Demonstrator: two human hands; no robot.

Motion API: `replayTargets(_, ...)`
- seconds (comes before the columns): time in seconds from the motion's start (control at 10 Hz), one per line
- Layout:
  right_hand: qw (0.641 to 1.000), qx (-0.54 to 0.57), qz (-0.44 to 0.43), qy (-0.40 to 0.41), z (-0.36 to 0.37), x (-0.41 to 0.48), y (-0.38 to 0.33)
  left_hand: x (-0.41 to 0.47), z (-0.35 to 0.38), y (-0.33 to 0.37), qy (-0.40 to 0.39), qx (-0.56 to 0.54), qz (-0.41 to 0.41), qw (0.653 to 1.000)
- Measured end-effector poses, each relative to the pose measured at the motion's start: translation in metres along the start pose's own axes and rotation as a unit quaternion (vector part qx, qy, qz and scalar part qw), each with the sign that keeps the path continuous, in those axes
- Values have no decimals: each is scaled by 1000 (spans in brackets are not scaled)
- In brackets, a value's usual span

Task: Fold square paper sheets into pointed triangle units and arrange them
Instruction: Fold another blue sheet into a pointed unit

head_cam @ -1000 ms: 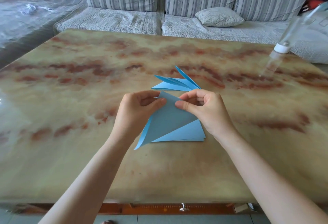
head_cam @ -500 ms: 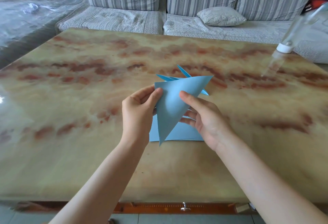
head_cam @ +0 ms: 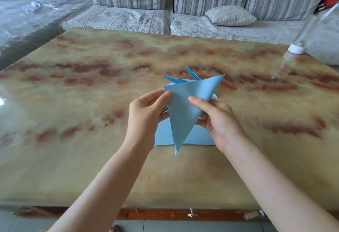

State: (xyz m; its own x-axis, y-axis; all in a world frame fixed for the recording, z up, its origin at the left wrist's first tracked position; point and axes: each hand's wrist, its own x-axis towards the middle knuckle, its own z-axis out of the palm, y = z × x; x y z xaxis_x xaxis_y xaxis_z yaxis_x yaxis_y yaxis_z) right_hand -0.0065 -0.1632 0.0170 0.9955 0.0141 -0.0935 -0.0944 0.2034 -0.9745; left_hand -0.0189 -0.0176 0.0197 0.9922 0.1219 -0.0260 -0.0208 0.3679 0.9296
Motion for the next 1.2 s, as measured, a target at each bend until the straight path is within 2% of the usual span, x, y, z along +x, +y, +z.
replayTargets(0.8,1000,5,3,10,2,-2,-3,-2,1,3,2,-9,-11,1000)
replayTargets(1.2,999,-35,-4,17,3,-2,0,0,0,3,8,53,-15,998)
